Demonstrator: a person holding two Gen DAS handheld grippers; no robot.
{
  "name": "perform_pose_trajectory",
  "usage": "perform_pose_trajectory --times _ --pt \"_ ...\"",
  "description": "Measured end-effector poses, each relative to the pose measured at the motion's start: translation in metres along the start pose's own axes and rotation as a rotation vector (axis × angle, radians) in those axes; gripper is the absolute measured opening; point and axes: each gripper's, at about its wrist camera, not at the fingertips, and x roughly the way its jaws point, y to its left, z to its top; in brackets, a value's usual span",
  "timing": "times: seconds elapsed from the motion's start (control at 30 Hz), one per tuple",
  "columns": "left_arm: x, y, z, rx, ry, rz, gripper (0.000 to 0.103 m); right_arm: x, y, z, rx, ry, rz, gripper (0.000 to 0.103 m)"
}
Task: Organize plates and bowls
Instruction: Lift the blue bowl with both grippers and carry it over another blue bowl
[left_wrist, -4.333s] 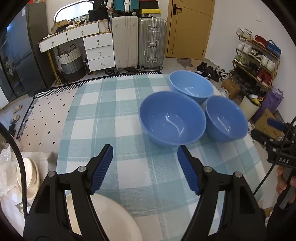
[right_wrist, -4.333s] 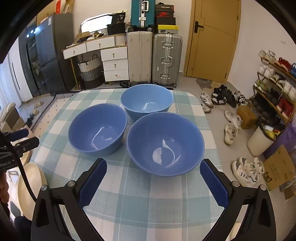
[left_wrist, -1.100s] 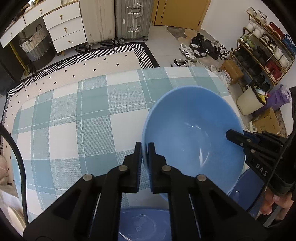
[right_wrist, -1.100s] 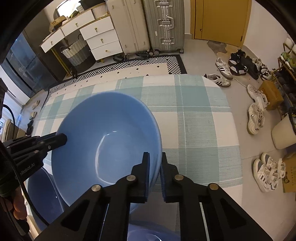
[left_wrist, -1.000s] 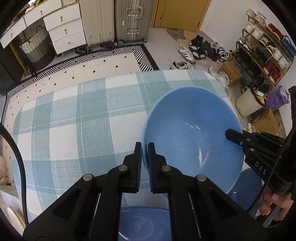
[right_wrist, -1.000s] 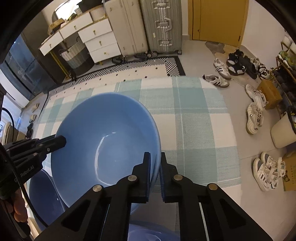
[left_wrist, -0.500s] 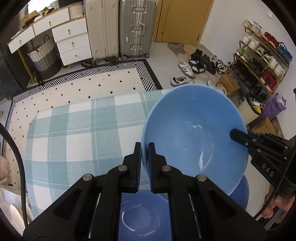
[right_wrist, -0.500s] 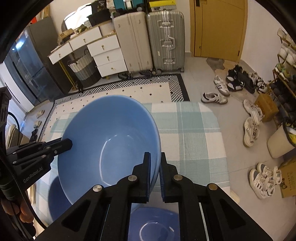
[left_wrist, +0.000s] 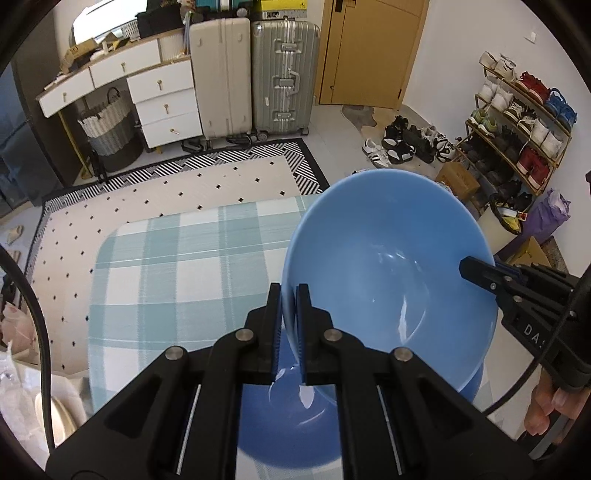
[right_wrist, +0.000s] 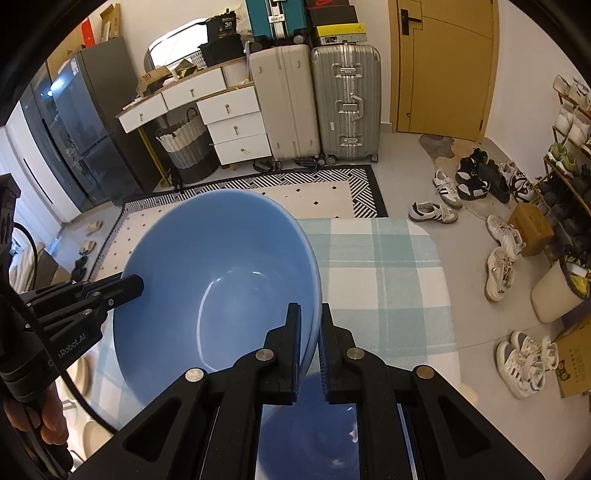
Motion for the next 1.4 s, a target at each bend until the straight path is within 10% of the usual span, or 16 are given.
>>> perform_pose_trajectory --times 0.53,1.4 --pt "-0.062 0.018 -0.077 -0.028 0.023 0.035 0.006 -0.032 0.046 -0.043 -0.023 0.012 0.016 0.009" --pt "0.019 0.051 -0.127 -0.036 0.130 0.102 0.007 0.045 0.068 -0.086 -0.084 0.141 0.007 0.009"
